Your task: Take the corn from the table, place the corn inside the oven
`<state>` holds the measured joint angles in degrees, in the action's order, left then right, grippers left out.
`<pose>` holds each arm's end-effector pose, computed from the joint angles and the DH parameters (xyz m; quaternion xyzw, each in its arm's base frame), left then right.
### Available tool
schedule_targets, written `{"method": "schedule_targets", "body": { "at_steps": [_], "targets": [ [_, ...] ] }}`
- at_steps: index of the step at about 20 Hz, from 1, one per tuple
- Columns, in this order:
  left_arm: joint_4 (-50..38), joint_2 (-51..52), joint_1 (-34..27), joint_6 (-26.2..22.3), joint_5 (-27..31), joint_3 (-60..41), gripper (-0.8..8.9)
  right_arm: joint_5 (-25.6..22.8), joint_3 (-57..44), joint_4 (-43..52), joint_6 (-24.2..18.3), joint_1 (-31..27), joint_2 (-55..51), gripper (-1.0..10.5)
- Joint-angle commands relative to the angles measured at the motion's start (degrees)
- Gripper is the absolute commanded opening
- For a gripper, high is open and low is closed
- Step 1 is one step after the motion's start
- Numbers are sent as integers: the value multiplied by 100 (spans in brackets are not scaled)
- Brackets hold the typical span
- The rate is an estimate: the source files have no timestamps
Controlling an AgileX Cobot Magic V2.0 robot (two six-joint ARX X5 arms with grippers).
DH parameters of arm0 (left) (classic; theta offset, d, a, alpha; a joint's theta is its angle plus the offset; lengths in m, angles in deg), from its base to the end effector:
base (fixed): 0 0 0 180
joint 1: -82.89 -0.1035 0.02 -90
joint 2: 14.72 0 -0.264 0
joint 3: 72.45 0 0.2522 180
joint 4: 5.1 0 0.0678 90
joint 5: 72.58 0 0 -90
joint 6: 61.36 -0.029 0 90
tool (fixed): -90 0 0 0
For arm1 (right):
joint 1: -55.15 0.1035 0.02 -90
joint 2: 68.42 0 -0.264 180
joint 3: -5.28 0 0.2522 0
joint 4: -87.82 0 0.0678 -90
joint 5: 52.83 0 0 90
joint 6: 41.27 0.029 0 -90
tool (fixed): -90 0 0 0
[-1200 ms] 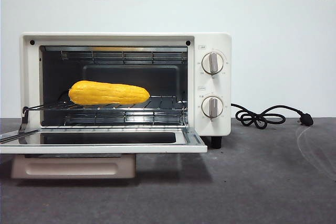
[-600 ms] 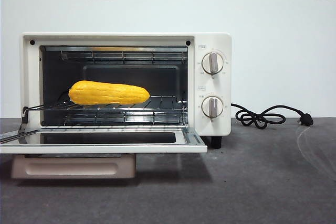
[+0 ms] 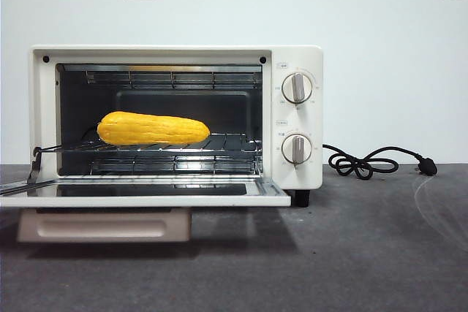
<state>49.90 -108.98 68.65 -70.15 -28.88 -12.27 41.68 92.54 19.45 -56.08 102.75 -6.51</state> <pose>0.2474 0.0412 0.1376 -0.3000 0.5889 -0.2427 0.7101 0.1293 0.1450 0.3784 -0.2412 0.2855 0.4492 0.8115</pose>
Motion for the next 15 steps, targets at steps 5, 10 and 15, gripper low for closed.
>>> {"method": "schedule_targets", "body": {
  "at_steps": [5, 10, 15],
  "targets": [
    [343, -20, 46, -48, -660, -46, -8, 0, -2, 15, -33, -4, 20, -16],
    [636, 289, 42, -48, -730, 44, -8, 0, -2, 15, -33, -4, 17, -16],
    [-317, 1069, -20, 339, -2345, 323, -8, 2, -2, 17, -31, -4, 20, -16]
  ]
}}
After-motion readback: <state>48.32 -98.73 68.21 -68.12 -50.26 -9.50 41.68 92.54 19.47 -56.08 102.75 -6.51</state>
